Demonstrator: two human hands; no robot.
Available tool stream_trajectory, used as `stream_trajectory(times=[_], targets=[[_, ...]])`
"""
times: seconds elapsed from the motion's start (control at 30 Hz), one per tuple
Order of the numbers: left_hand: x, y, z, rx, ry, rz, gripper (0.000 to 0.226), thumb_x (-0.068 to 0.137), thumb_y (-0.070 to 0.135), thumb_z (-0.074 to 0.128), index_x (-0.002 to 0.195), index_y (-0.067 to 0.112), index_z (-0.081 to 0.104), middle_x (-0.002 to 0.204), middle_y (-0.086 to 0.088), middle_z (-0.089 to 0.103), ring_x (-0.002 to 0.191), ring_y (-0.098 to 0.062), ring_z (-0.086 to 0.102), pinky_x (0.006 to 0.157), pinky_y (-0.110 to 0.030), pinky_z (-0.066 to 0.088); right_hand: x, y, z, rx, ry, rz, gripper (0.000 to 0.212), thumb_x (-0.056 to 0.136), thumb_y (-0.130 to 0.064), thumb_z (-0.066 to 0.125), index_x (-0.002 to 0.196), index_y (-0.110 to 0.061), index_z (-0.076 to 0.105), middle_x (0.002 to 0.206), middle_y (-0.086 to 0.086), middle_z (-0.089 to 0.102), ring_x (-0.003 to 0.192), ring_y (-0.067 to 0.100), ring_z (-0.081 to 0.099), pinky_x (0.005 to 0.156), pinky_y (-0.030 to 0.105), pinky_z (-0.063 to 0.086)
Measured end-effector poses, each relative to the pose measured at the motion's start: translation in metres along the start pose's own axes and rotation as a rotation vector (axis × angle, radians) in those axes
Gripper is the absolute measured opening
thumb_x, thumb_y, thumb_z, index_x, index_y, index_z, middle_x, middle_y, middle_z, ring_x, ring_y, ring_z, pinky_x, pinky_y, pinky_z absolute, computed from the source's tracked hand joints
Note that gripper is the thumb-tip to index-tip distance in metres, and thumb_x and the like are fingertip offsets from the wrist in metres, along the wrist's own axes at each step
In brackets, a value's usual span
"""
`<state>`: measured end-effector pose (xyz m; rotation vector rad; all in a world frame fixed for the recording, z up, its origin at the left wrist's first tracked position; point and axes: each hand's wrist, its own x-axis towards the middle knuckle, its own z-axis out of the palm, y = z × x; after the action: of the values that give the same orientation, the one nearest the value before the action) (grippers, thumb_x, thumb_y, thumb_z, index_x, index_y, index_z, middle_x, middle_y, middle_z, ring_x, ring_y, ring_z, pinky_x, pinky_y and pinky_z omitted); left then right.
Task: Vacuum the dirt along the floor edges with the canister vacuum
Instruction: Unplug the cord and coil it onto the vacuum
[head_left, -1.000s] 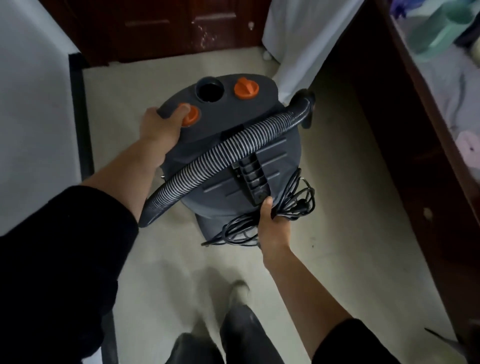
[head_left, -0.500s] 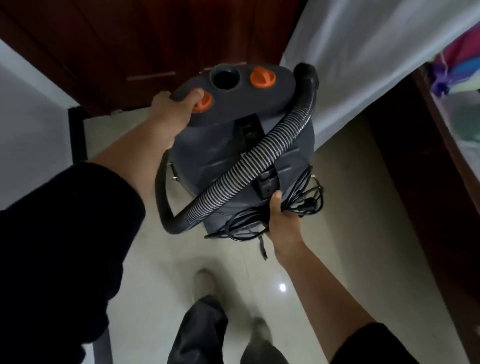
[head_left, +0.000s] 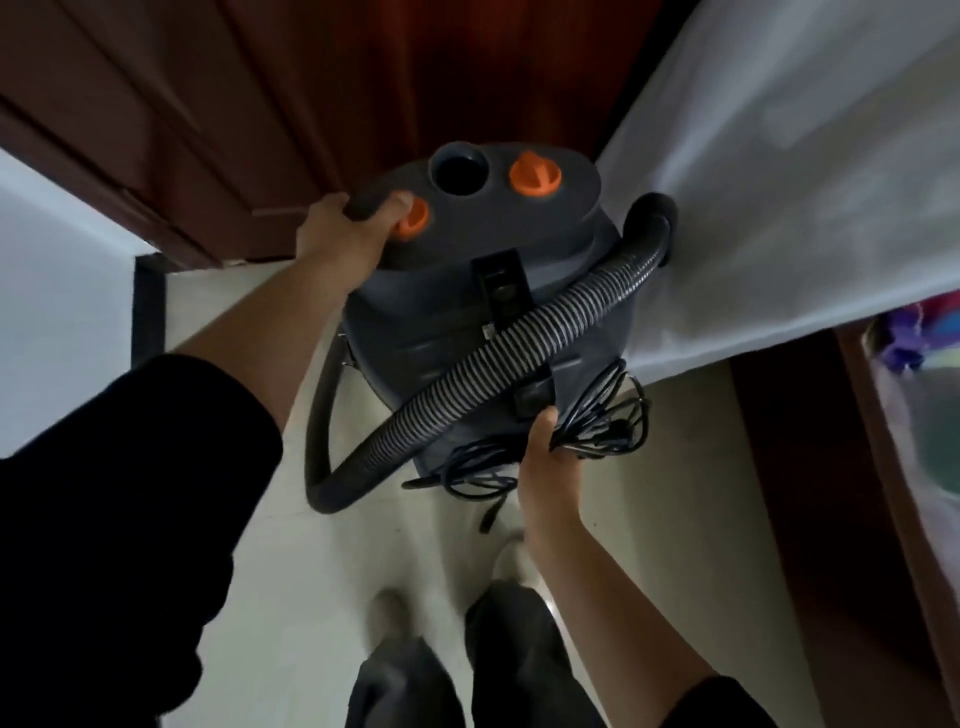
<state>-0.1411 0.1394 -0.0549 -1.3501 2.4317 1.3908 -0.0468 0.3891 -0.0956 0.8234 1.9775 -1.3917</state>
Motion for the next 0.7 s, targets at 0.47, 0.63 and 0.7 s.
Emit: stream_trajectory(times=[0.47,0.63,0.7], targets=[[-0.147,0.0,0.048,-0.046,0.113,0.429,0.057,0.083,0.037,0.06,0.133,0.014,0.048,0.132,-0.008,0.052,0.12,-0.015,0.043,0.104,-0.022,0.031,0.019,-0.053,-0.045,-0.213,-0.331,0.298,0.019,0.1,-0.015,0.044,0.119,-0.015,0.047,0.115,0.008,0.058,0.108,0.032,0.059,0.084,0.046,0.053],[-0.21,-0.011,0.075,0.091,-0.183,0.258,0.057,0.063,0.027,0.063,0.117,0.015,0.051,0.115,0.009,0.039,0.107,-0.005,0.031,0.09,-0.019,0.035,0.027,-0.098,-0.066,-0.434,-0.477,0.271,0.017,0.097,-0.025,0.055,0.11,-0.017,0.048,0.112,0.01,0.061,0.101,0.026,0.063,0.079,0.039,0.056],[-0.206,0.001,0.084,0.167,-0.167,0.22,0.062,0.067,0.026,0.069,0.124,0.016,0.048,0.118,0.008,0.038,0.111,-0.01,0.031,0.097,-0.028,0.036,0.038,-0.119,-0.074,-0.565,-0.566,0.18,0.018,0.091,-0.023,0.065,0.1,-0.015,0.051,0.108,0.013,0.064,0.094,0.023,0.065,0.076,0.034,0.057]])
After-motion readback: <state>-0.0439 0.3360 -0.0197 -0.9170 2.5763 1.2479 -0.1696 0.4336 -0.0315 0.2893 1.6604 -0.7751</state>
